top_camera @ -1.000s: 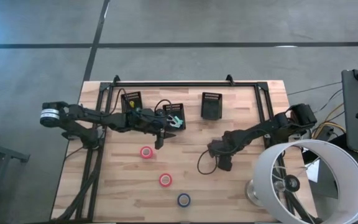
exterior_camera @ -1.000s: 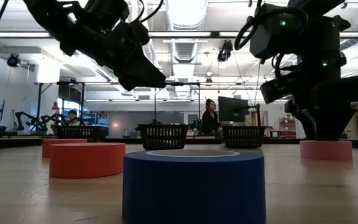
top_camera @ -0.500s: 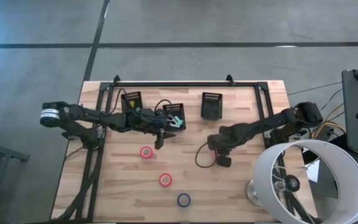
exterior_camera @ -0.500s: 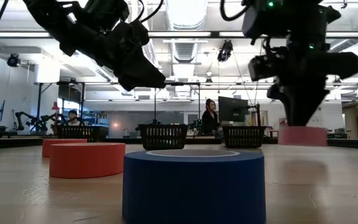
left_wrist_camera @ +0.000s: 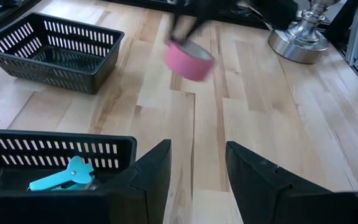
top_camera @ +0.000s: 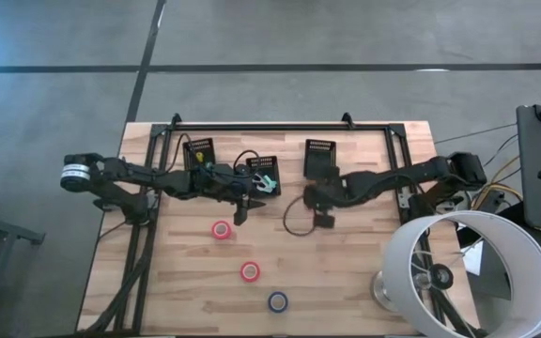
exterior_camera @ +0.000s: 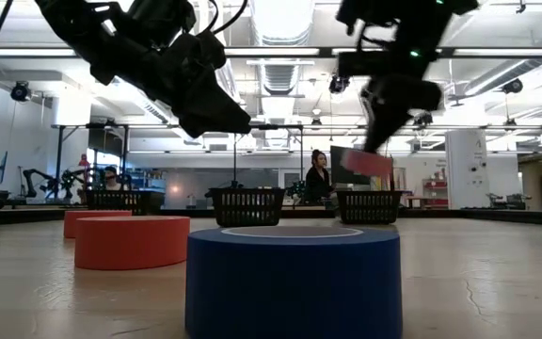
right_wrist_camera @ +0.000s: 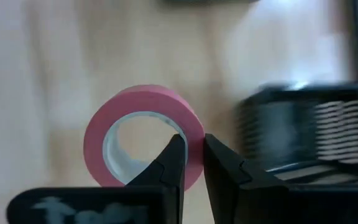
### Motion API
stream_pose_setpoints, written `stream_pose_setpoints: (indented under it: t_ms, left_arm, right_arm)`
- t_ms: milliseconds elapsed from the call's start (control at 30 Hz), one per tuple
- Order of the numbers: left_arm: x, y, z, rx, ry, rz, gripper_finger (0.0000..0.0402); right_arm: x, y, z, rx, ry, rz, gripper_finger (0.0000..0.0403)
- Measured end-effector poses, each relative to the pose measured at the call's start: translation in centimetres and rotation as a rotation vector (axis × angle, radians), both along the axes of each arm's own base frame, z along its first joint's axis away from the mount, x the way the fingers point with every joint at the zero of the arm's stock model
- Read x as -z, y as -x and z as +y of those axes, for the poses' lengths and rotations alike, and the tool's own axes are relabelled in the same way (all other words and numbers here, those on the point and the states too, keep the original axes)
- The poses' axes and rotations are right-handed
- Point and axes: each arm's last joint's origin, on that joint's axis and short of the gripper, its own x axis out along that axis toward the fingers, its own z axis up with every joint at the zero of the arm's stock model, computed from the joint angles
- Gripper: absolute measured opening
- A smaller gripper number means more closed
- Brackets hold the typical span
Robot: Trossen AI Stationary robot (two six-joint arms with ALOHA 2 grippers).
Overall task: Pick and place Stapler, Stapler remover, tape
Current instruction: Put the pink tape into the right black bin
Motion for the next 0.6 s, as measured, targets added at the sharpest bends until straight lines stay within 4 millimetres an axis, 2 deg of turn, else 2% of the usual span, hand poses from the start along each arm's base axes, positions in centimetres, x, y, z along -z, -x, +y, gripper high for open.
stream_pose_setpoints:
  t_ms: [133,333,433,600]
  left_arm:
    - [0.0,0.0,0.0,0.000,0.000,-0.002,0.0156]
    - [0.0,0.0,0.0,-0.003,0.006,-0.002,0.0156]
    - [0.0,0.0,0.0,-0.003,0.007,-0.001,0.0156]
    - [0.0,0.0,0.0,-0.003,0.006,-0.001,0.0156]
  right_arm:
    - [-2.3,-1.0,-2.8,0.056,0.107,-0.050,0.0038]
    - [-4.1,-0.8,-8.9,0.215,0.136,-0.083,0.0038]
    - [-3.5,0.3,-11.9,0.316,0.132,-0.060,0.0038]
    - [-0.8,1.8,-15.7,0.430,0.073,-0.034,0.0038]
